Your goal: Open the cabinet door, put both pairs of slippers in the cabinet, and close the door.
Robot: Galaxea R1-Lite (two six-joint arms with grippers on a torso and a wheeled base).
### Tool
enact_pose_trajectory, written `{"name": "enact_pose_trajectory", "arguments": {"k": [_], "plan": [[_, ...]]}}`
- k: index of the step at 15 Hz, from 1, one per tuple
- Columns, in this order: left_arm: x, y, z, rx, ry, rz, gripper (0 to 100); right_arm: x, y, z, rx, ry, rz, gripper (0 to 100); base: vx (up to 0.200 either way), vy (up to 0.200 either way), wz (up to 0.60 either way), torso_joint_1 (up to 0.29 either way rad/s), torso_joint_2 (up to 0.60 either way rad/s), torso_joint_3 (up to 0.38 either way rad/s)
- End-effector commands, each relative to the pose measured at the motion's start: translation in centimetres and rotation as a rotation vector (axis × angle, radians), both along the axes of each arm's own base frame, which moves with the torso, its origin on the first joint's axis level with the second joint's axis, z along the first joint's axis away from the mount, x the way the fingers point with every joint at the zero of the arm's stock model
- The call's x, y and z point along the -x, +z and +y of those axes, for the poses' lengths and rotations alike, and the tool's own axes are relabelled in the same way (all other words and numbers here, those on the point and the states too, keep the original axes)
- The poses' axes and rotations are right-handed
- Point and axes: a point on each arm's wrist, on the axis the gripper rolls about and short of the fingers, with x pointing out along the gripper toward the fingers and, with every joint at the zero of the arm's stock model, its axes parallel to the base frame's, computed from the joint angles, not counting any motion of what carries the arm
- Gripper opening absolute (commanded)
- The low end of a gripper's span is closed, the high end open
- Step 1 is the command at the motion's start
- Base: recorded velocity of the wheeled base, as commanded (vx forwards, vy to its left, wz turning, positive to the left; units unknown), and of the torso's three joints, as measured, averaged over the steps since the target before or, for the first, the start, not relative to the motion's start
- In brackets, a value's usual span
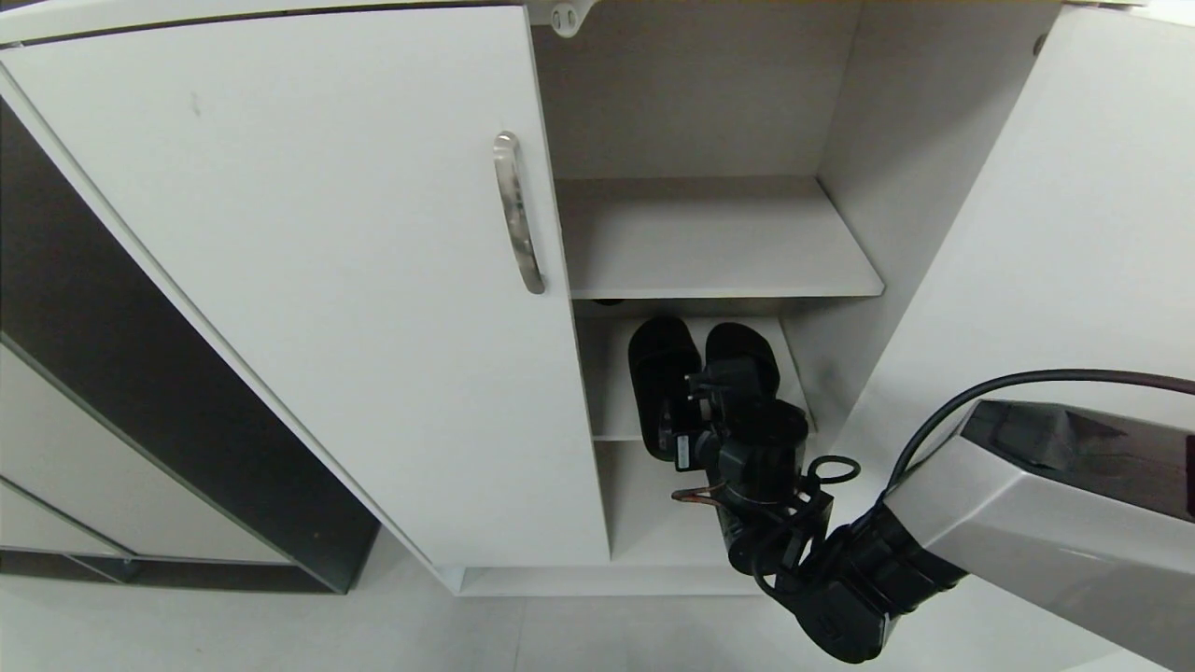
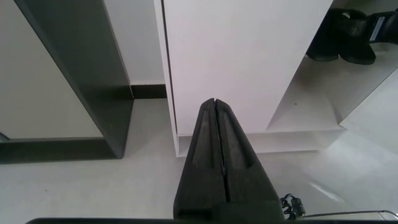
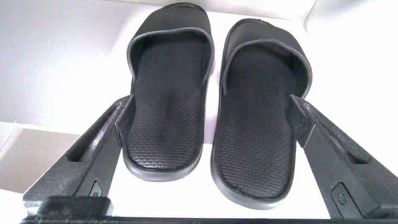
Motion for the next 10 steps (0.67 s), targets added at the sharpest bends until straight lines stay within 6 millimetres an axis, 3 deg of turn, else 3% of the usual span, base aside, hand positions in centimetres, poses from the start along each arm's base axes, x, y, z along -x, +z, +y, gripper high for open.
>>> {"name": "enact_pose_trajectory", "arguments": {"k": [1, 8, 10], "plan": [[-0.01, 0.00, 0.00, 0.002, 0.000, 0.002, 0, 0.07, 0.09, -0.03, 0.001, 0.000, -0.001, 100, -0.200, 0.000, 0.00, 0.002, 0.00, 0.002], [-0.01, 0.00, 0.00, 0.001, 0.000, 0.002, 0, 0.13, -0.41, -0.54, 0.014, -0.006, 0.013, 100, -0.200, 0.000, 0.00, 0.002, 0.00, 0.004], [-0.01, 0.00, 0.00, -0.002, 0.000, 0.001, 0, 0.17, -0.51, -0.85, 0.014, -0.012, 0.014, 100, 0.000, 0.000, 0.00, 0.000, 0.00, 0.000]]}}
